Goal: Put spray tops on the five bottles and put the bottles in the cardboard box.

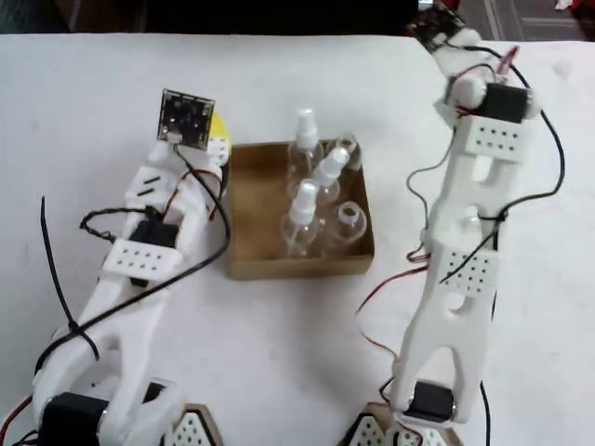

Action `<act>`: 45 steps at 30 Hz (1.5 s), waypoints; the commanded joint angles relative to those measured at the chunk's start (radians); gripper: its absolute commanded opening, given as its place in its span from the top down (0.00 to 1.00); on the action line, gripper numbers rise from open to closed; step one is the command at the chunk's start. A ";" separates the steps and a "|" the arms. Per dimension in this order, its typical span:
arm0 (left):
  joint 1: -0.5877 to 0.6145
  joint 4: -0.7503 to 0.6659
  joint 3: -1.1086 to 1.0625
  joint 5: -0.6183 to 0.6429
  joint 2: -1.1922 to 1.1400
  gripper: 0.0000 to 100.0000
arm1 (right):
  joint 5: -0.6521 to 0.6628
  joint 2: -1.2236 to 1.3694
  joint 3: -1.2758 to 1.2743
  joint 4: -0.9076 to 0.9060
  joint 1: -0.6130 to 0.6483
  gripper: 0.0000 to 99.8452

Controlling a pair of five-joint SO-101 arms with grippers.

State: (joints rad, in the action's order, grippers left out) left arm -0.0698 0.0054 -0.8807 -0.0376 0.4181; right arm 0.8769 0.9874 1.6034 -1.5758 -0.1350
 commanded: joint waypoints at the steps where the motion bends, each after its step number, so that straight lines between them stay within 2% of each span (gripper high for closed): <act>1: -0.015 -0.020 0.005 -0.008 0.005 0.98 | -0.074 -0.137 0.052 -0.067 0.047 0.98; 6: -0.012 -0.018 0.005 -0.008 0.005 0.98 | -0.239 -0.269 0.063 -0.139 0.102 0.98; 18: -0.013 -0.018 0.005 -0.008 0.005 0.98 | -0.657 -0.526 0.061 -0.148 0.133 0.98; 21: -0.015 -0.018 0.005 -0.008 0.005 0.98 | -0.695 -0.568 0.061 -0.150 0.133 0.98; 35: -0.015 -0.018 0.005 -0.008 0.005 0.98 | -0.706 -0.704 0.061 -0.159 0.133 0.98; 41: -0.015 -0.018 0.005 -0.008 0.005 0.98 | -0.937 -0.825 -0.029 -0.162 0.130 0.99; 45: -0.015 -0.018 0.005 -0.008 0.005 0.98 | -0.979 -0.983 -0.302 -0.160 0.139 0.99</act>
State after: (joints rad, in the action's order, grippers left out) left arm -0.0698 0.0054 -0.8807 -0.0376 0.4181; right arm -0.0713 0.1235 1.4730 -1.7077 -0.0107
